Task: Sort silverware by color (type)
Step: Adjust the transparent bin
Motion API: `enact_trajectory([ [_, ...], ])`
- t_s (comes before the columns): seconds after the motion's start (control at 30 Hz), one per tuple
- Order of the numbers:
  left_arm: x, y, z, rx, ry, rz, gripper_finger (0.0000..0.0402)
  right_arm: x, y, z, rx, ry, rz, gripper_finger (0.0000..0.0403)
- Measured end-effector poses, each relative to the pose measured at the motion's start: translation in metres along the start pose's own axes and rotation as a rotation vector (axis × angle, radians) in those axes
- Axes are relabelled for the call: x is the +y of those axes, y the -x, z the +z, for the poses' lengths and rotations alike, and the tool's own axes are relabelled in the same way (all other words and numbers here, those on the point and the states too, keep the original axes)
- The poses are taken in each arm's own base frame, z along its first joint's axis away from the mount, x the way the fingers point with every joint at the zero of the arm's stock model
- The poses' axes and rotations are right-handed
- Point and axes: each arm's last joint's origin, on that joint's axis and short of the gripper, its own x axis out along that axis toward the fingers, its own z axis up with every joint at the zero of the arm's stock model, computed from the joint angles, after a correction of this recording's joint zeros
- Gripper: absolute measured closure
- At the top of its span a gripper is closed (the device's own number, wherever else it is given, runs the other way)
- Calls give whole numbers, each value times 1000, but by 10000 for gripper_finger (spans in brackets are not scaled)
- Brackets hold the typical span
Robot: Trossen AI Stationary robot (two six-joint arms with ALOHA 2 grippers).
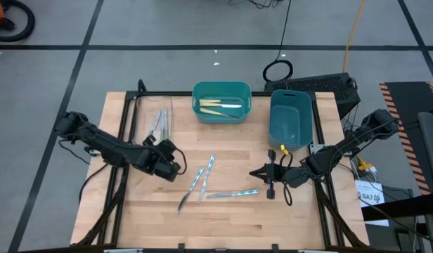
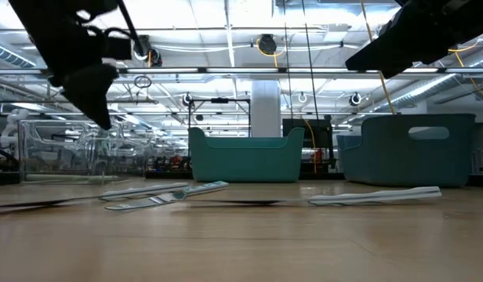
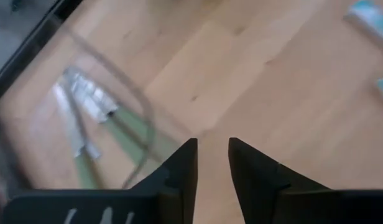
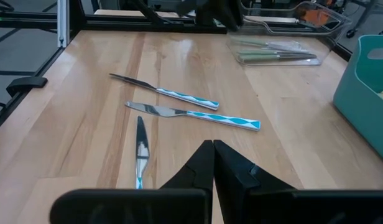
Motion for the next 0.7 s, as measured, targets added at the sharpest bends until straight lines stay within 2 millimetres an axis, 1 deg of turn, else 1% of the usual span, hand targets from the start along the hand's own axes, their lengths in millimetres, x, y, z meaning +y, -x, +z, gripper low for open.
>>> enact_trajectory([
  [0.23, 19, -22, -6, 70, 18, 123, 309, 0, 0, 0, 0, 2, 0, 399],
  [0.43, 30, -35, -8, 64, 33, 205, 309, 0, 0, 0, 0, 2, 0, 399],
  [0.6, 28, -35, -5, 43, 39, 190, 309, 0, 0, 0, 1, 2, 0, 399],
  [0.7, 20, -26, 1, 22, 36, 131, 309, 0, 0, 0, 1, 2, 0, 399],
])
